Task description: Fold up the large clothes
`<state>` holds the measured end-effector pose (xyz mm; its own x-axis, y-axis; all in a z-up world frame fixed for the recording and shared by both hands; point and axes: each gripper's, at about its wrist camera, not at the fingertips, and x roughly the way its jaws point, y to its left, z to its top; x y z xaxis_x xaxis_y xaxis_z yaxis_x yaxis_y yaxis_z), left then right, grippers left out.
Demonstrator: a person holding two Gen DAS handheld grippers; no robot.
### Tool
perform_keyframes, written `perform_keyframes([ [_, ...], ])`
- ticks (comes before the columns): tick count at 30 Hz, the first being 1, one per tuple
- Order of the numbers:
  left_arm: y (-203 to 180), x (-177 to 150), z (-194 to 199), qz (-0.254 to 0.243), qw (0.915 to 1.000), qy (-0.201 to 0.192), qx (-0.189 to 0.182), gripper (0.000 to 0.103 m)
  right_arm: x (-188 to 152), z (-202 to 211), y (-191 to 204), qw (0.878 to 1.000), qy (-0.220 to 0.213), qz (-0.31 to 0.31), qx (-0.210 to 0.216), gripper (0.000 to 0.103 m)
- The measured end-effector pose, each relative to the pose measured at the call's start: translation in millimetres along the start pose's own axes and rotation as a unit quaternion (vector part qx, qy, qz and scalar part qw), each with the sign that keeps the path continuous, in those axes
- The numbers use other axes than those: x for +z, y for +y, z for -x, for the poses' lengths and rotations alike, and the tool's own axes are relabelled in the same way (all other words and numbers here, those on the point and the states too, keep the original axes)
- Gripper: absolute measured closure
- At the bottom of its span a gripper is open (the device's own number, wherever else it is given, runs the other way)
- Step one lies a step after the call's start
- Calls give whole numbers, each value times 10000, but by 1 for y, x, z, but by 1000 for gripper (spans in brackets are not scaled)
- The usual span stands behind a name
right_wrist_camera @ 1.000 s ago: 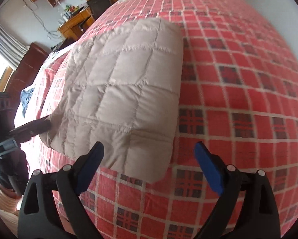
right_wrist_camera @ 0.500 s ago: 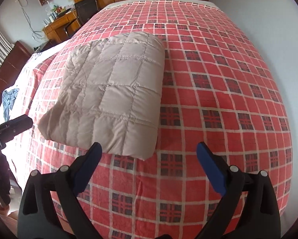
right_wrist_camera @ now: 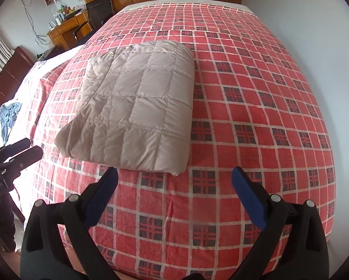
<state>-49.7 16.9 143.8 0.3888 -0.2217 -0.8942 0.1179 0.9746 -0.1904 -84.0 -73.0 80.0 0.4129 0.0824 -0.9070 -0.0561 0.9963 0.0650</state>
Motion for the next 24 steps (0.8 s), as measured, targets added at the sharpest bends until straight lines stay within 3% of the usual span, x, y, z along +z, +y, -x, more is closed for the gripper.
perform_keyframes([
  [13, -6, -12, 11, -25, 9998, 24, 209, 12, -4, 10, 6, 9994, -71, 15, -338, 5],
  [24, -16, -14, 14, -153, 9995, -15, 265, 12, -5, 12, 2, 9994, -30, -79, -322, 4],
])
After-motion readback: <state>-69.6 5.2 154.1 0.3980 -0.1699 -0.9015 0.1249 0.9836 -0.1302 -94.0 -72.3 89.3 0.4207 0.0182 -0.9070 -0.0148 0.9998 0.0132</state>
